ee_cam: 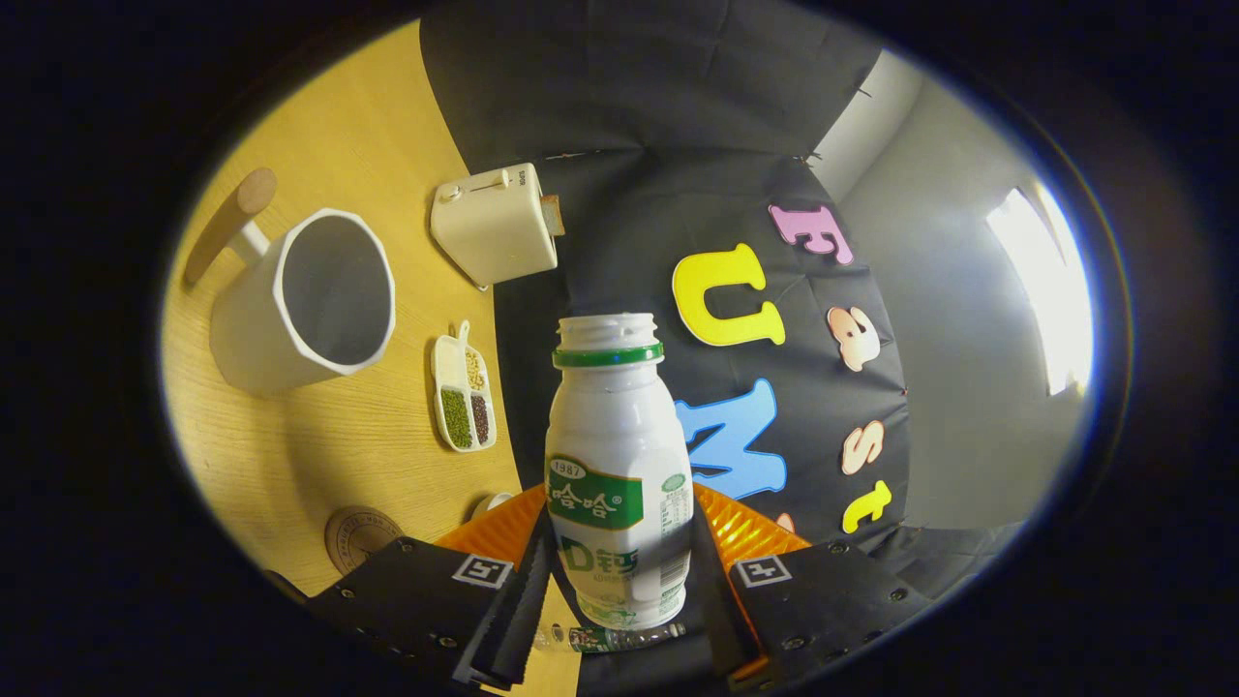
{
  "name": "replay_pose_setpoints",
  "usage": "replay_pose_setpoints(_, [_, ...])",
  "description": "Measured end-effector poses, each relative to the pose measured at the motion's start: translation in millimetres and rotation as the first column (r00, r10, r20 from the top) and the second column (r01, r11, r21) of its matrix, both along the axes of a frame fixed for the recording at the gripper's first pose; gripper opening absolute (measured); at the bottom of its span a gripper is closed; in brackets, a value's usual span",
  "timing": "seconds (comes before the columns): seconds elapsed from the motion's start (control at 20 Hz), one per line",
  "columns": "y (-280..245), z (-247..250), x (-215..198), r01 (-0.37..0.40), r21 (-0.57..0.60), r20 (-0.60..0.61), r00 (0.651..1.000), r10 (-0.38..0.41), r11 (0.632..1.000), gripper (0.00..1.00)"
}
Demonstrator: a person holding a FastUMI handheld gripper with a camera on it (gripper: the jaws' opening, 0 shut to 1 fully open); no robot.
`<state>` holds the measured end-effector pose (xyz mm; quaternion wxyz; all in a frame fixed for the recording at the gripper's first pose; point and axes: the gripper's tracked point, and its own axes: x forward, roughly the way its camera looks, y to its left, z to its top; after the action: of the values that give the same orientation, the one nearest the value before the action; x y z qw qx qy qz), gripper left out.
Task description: Take the bottle from table, then pour the juice into the cup, finally place the bottle on the coaster
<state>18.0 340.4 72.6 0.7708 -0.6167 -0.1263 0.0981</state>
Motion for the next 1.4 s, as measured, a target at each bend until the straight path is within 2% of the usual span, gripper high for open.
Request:
replay_pose_setpoints(0.4, [7.5,1.0,5.5,-0.009,-0.087,0.036,0.999,0.012,0.996,0.69])
replay_pose_setpoints(1.4, [19.6,8.3,6.9,-0.016,-0.170,0.110,0.993,0.035,0.985,0.69])
